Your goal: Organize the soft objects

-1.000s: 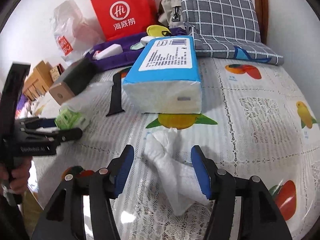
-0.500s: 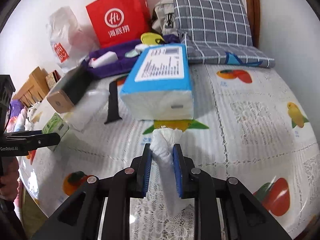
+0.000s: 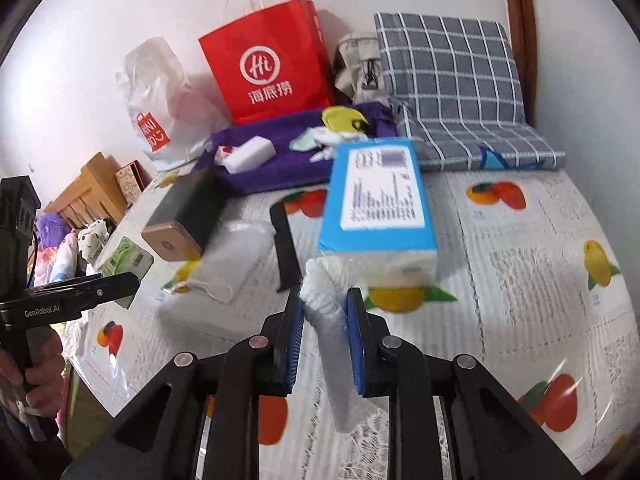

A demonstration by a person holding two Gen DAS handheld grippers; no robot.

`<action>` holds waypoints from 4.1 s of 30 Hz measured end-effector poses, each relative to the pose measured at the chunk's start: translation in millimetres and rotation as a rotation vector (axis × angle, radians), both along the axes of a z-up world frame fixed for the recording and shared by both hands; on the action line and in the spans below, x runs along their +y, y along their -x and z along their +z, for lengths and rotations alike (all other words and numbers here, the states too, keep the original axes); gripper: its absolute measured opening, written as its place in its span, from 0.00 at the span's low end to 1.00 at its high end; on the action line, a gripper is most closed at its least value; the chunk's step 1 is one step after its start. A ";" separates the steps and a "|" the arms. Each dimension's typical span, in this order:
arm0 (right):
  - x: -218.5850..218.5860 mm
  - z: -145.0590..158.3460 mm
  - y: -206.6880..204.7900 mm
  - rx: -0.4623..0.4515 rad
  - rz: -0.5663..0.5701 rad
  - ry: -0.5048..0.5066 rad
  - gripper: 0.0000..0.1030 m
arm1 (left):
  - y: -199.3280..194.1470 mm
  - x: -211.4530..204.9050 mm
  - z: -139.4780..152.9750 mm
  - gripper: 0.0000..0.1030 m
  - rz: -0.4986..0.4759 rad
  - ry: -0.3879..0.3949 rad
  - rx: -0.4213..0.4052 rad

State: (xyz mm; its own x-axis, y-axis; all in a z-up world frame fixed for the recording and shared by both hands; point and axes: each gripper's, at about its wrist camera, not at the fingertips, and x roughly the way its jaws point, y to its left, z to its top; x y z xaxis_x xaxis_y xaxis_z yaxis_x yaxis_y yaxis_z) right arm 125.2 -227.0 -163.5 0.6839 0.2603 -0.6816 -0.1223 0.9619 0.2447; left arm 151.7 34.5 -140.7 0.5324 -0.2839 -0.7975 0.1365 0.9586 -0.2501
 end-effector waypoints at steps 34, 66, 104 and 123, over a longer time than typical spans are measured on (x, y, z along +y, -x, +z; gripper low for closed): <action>21.0 72.6 -111.0 -0.048 0.044 -0.005 0.23 | -95.3 10.3 61.1 0.71 0.034 -0.025 -0.097; 46.6 99.4 -247.4 -0.112 0.143 -0.022 0.23 | -224.4 4.2 62.4 0.71 0.101 -0.056 -0.080; 85.8 -18.5 -316.9 0.242 0.289 0.133 0.23 | -313.3 26.8 -32.3 0.72 0.156 0.024 0.153; 102.8 -10.1 -321.1 0.191 0.297 0.187 0.50 | -316.2 21.8 -40.0 0.79 0.128 0.058 0.204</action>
